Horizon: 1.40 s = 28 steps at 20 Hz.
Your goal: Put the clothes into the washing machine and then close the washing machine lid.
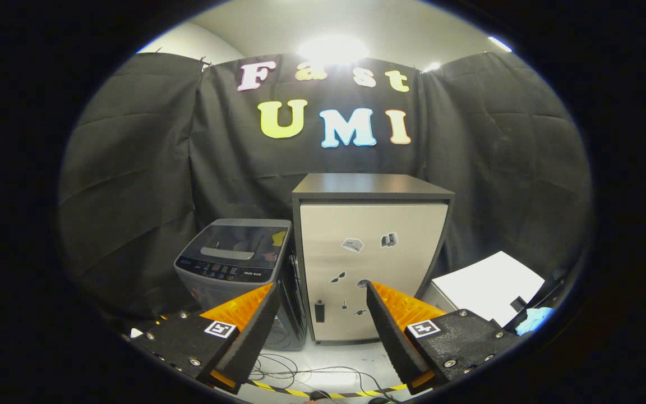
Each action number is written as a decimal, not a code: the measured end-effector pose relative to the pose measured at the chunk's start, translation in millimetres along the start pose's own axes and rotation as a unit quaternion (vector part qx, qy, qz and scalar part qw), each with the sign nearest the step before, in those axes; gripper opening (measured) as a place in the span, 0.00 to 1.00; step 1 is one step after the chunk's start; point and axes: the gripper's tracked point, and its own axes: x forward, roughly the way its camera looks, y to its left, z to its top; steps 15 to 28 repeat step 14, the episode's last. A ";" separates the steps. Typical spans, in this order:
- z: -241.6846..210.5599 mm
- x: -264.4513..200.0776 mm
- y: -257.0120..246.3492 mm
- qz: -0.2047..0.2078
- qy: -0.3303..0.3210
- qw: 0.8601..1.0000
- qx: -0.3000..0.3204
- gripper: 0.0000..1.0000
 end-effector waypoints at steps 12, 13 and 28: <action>-2.0 -110.2 -29.5 -0.010 -0.045 0.999 0.021 0.95; -2.4 -117.5 -31.0 -0.013 -0.049 0.999 0.021 0.95; -1.9 -120.8 -31.2 -0.013 -0.049 0.998 0.021 0.95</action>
